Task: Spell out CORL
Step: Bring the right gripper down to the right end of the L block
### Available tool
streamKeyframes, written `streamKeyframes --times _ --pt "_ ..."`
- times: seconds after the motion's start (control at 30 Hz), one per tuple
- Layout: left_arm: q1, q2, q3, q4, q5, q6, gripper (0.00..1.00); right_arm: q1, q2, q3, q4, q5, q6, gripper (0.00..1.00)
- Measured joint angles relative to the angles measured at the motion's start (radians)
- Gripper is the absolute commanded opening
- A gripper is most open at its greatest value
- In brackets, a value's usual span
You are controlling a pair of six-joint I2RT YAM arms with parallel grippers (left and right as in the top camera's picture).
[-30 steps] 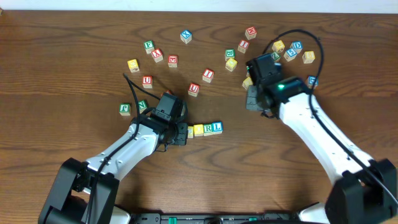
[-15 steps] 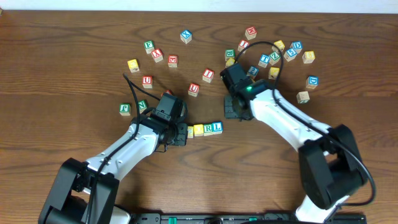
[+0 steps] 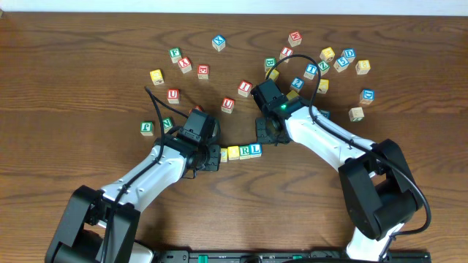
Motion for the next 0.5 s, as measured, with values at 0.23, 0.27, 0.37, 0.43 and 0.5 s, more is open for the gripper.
streamKeyframes --times 0.23,0.27,0.37,0.43,0.5 --pt "0.000 0.000 0.000 0.000 0.000 -0.014 0.07 0.026 0.000 0.000 -0.006 -0.011 0.000 0.01" --pt "0.000 0.000 0.000 0.000 0.000 -0.015 0.08 0.031 0.000 0.000 -0.008 -0.012 0.000 0.01" --pt "0.000 0.000 0.000 0.000 0.000 -0.018 0.08 0.043 0.000 0.000 -0.010 -0.015 0.007 0.01" --pt "0.000 0.000 0.000 0.000 0.000 -0.018 0.07 0.046 0.000 0.000 -0.012 -0.016 0.013 0.01" --pt "0.000 0.000 0.000 0.000 0.000 -0.018 0.07 0.046 0.000 0.000 -0.016 -0.018 0.018 0.01"
